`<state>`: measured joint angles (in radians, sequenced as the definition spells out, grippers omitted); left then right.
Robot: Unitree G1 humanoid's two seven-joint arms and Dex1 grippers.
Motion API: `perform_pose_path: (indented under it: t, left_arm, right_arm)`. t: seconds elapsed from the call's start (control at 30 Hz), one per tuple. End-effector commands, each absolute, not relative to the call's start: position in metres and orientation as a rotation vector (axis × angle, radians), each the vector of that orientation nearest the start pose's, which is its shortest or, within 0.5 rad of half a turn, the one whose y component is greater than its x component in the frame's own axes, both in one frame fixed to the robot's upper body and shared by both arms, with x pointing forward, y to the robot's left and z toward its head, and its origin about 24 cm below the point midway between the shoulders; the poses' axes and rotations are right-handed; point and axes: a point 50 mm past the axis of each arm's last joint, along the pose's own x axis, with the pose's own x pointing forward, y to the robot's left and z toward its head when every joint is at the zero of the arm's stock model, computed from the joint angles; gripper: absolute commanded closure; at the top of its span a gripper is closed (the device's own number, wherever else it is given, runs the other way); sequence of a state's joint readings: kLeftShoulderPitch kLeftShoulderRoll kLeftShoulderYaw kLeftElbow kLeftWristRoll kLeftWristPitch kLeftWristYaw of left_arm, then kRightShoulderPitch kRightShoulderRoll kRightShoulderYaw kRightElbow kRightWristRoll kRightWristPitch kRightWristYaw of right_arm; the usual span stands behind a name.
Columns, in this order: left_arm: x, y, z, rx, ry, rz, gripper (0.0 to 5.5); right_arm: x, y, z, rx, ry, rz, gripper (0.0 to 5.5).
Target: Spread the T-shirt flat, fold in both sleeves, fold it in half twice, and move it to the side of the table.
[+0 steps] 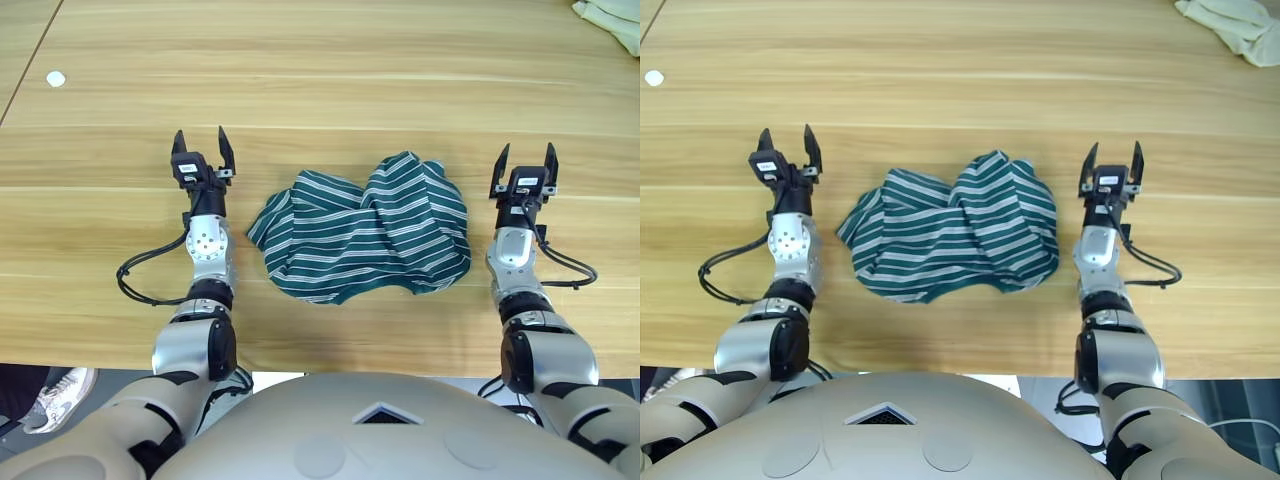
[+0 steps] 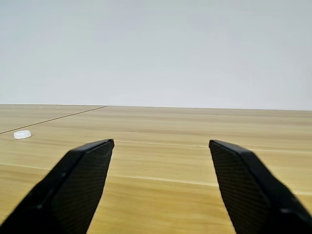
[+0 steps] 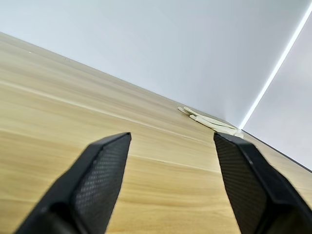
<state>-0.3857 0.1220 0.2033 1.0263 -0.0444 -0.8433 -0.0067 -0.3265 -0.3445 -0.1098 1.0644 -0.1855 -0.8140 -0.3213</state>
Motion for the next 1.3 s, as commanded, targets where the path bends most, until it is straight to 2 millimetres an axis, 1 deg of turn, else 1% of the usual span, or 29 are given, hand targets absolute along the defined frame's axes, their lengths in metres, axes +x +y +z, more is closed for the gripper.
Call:
perform_pose_path:
  t: [0.03, 0.57, 0.67, 0.77, 0.83, 0.87, 0.9, 0.93, 1.0, 1.03, 1.1, 1.13, 1.2, 1.27, 1.3]
  left_arm:
    - [0.292, 0.201, 0.005, 0.037, -0.202, 0.146, 1.84]
    - [0.293, 0.201, 0.005, 0.082, -0.199, 0.161, 1.84]
    - [0.297, 0.201, 0.004, 0.075, -0.176, 0.146, 1.84]
    - [0.302, 0.209, 0.014, 0.014, -0.221, 0.134, 1.84]
    - [0.305, 0.214, 0.030, -0.027, -0.308, 0.069, 1.84]
    - [0.303, 0.215, 0.041, -0.033, -0.370, -0.011, 1.84]
    - [0.298, 0.214, 0.050, -0.024, -0.425, -0.104, 1.84]
    - [0.287, 0.212, 0.059, -0.015, -0.465, -0.229, 1.84]
    - [0.254, 0.205, 0.072, -0.031, -0.492, -0.479, 1.84]
    - [0.233, 0.201, 0.077, -0.015, -0.498, -0.592, 1.84]
    - [0.201, 0.196, 0.081, 0.003, -0.467, -0.748, 1.84]
    - [0.186, 0.193, 0.081, 0.031, -0.434, -0.831, 1.84]
    - [0.152, 0.187, 0.068, 0.171, -0.305, -1.026, 1.84]
    - [0.125, 0.186, 0.055, 0.331, -0.155, -1.180, 1.84]
    - [0.114, 0.187, 0.051, 0.410, -0.087, -1.242, 1.84]
  right_arm:
    - [0.269, -0.264, 0.002, -0.441, -0.142, -0.305, 2.35]
    - [0.270, -0.264, 0.001, -0.453, -0.134, -0.309, 2.35]
    - [0.270, -0.261, -0.002, -0.476, -0.121, -0.306, 2.35]
    - [0.272, -0.260, 0.003, -0.484, -0.159, -0.294, 2.35]
    - [0.273, -0.258, 0.015, -0.520, -0.238, -0.213, 2.35]
    - [0.269, -0.258, 0.024, -0.560, -0.293, -0.135, 2.35]
    - [0.264, -0.259, 0.032, -0.602, -0.336, -0.059, 2.35]
    - [0.254, -0.262, 0.042, -0.660, -0.379, 0.031, 2.35]
    - [0.224, -0.268, 0.062, -0.749, -0.422, 0.199, 2.35]
    - [0.205, -0.272, 0.069, -0.780, -0.419, 0.271, 2.35]
    - [0.172, -0.276, 0.075, -0.832, -0.362, 0.396, 2.35]
    - [0.157, -0.276, 0.075, -0.852, -0.318, 0.464, 2.35]
    - [0.123, -0.268, 0.067, -0.880, -0.162, 0.627, 2.35]
    - [0.097, -0.263, 0.062, -0.900, -0.012, 0.754, 2.35]
    - [0.088, -0.259, 0.062, -0.904, 0.037, 0.800, 2.35]
